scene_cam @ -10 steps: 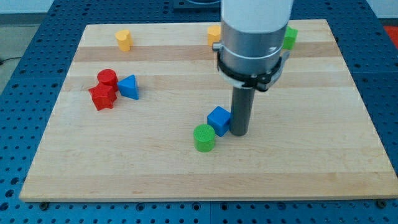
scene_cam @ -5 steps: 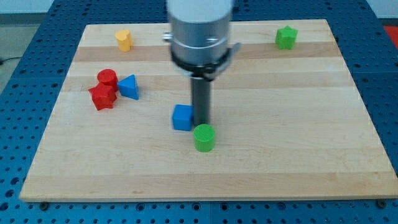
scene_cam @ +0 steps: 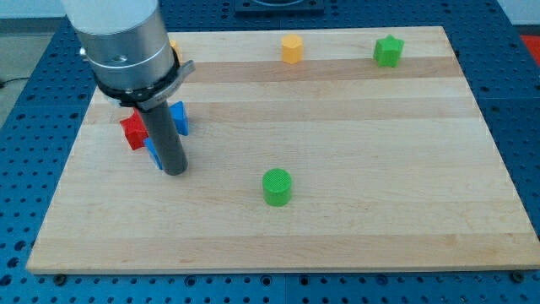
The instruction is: Push the blue cube into the red star
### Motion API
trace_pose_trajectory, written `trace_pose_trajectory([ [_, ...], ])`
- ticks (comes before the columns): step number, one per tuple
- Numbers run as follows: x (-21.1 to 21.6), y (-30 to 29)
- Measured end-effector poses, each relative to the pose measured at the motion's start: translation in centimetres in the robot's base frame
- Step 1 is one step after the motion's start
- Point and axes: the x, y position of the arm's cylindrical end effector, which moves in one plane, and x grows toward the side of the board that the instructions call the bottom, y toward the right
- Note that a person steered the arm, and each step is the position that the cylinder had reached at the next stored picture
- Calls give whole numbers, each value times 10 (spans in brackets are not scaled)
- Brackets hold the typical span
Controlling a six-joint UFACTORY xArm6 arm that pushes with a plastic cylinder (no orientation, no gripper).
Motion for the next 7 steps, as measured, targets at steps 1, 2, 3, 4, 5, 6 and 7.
trace_pose_trajectory([
  [1,-1,4],
  [2,-2,4],
  [3,-2,4],
  [4,-12,4],
  [5,-30,4],
  [6,-39,5],
  [7,-37,48],
])
